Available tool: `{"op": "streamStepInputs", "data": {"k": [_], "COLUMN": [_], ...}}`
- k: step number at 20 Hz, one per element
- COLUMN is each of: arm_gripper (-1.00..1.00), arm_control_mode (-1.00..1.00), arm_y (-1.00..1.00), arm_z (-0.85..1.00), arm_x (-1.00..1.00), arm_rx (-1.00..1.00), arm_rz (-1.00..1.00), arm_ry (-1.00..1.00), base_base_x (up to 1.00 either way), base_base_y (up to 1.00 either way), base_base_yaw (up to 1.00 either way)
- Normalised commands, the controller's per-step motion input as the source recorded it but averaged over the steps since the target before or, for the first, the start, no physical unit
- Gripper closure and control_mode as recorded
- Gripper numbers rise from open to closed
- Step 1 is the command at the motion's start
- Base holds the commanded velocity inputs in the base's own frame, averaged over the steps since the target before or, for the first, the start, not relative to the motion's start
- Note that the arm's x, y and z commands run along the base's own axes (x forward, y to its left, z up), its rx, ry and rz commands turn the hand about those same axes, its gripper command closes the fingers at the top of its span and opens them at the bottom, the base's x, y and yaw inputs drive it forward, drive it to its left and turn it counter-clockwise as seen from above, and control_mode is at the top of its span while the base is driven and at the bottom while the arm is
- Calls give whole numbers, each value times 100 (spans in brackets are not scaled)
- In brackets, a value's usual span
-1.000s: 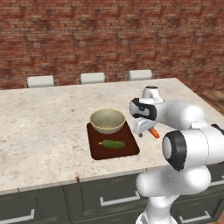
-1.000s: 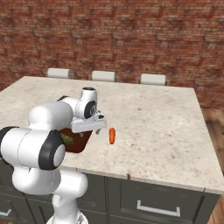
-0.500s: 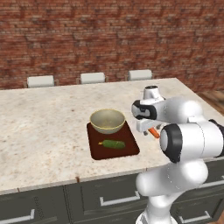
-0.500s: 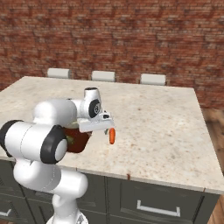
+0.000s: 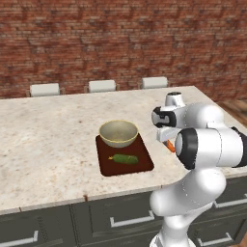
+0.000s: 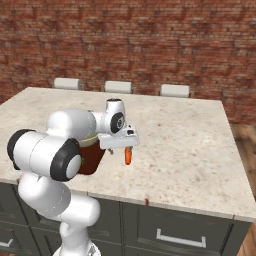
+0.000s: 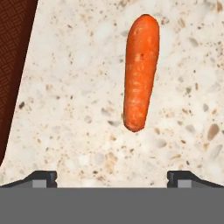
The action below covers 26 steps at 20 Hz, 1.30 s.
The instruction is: Place the two vegetables and bowl onto the tray for setting up a vegetable dip station.
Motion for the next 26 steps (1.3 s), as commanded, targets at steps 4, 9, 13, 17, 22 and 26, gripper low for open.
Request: {"op": "streamStepInputs", "data": {"k": [4, 9, 13, 17, 22, 26], "arm_gripper": [-100, -100, -100, -100, -100, -100], "arm_control_mode": [-100, -100, -100, -100, -100, -100], "arm_y": [-15, -1, 0, 0, -1, -4], "arm_z": [-3, -8, -15, -21, -22, -23], "arm_x": [17, 18, 23, 23, 18, 15], "arm_rx": [0, 0, 0, 0, 0, 0], "arm_rz": [-1, -2, -7, -12, -14, -11], "arm_ry": [-12, -18, -10, 0, 0, 0], "base_base_x": [0, 0, 0, 0, 0, 0], "base_base_y": [0, 0, 0, 0, 0, 0], "base_base_yaw": [0, 0, 0, 0, 0, 0]}}
